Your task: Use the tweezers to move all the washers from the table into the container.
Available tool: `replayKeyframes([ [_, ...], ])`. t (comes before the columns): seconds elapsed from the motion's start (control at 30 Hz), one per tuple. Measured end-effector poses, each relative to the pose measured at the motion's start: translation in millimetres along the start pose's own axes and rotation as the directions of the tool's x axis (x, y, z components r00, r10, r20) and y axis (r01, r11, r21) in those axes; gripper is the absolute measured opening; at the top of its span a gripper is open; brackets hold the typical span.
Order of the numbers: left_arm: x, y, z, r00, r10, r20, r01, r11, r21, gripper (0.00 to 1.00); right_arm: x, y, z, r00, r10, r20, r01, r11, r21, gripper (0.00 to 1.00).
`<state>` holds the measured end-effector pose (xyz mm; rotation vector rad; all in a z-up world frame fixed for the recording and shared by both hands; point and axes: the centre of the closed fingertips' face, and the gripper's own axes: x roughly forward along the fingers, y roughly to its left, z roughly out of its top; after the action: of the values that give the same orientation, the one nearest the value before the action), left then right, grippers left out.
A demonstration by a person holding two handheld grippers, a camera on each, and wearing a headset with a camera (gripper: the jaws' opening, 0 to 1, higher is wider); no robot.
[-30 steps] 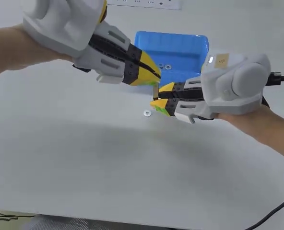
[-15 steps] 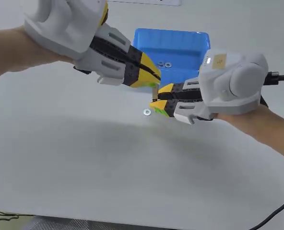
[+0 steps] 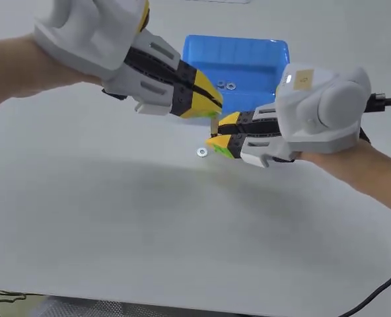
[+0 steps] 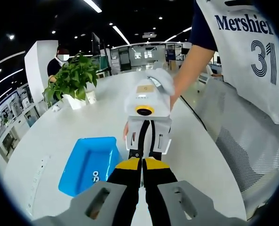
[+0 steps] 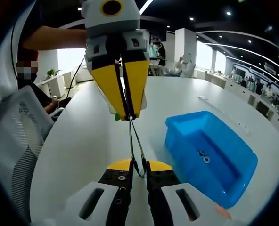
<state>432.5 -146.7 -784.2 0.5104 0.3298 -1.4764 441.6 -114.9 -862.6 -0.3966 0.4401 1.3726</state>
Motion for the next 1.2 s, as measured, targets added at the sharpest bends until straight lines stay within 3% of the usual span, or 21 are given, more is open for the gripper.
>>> replayKeyframes([
  [0.67,-0.4,1.6,0.2,1.0000,0.000,0.007,0.000,1.000,-0.013,0.05,1.6,-0.7,0.2,0.9998,0.018,0.005,-0.018,1.000,0.006,0.12],
  [1.2,-1.4,3.1,-0.8,0.9998,-0.002,0.020,0.003,0.999,-0.051,0.05,1.6,1.4,-0.5,0.9977,0.068,-0.001,-0.068,0.998,0.001,0.11],
])
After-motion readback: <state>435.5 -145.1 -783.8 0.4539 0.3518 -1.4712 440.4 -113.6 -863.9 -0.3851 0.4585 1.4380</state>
